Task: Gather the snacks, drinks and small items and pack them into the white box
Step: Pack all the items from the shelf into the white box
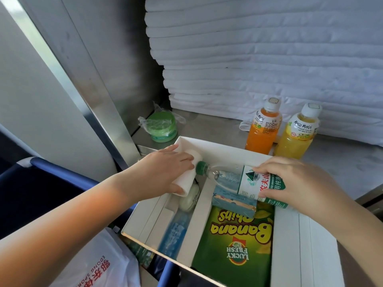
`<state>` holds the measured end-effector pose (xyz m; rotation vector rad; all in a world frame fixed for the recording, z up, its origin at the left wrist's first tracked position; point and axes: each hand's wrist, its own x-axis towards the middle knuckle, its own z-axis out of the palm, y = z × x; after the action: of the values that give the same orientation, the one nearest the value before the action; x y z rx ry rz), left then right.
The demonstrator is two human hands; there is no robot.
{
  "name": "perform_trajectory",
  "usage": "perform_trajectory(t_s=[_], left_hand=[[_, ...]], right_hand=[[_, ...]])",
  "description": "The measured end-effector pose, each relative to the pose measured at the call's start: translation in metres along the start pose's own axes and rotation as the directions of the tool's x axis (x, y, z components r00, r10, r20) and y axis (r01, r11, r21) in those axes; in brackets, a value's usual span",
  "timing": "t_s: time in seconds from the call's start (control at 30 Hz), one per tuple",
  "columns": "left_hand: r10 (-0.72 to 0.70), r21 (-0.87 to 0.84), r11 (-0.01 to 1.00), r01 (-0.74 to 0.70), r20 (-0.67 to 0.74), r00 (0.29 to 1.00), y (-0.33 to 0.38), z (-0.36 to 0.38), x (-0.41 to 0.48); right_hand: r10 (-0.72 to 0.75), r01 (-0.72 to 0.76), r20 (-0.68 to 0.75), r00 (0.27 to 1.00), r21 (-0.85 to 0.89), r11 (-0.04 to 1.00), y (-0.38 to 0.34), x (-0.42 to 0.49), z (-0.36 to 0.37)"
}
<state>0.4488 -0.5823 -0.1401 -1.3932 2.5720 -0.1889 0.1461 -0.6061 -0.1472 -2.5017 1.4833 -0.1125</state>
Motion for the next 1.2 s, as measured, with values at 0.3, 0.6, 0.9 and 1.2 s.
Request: perform_trajectory(t_s=[0.3, 0.6, 0.9, 1.2], left_hand=[[-0.039, 0.041, 0.998, 0.039, -0.005, 0.999, 0.009, 0.003, -0.002], [-0.046, -0.029, 0.999, 0.043, -0.119, 0.992, 0.009, -0.005, 0.002], [-0.105, -0.133, 0.987, 0.087, -0.136, 0.985, 0.009, -0.005, 0.022], [-0.138, -0.156, 0.98, 0.123, -0.095, 0.986, 0.007, 0.003, 0.024]], right_hand=[[-0.044, 0.043, -0.023, 0.999, -0.032, 0.999, 0.003, -0.003, 0.003], [-0.105, 0.125, -0.252, 0.962, 0.064, 0.99, 0.001, -0.01, -0.009], [-0.078, 0.06, -0.472, 0.878, -0.055, 0.997, 0.01, 0.015, -0.024], [-0.036, -0.046, -0.409, 0.912, -0.188, 0.981, 0.017, 0.068, -0.037]])
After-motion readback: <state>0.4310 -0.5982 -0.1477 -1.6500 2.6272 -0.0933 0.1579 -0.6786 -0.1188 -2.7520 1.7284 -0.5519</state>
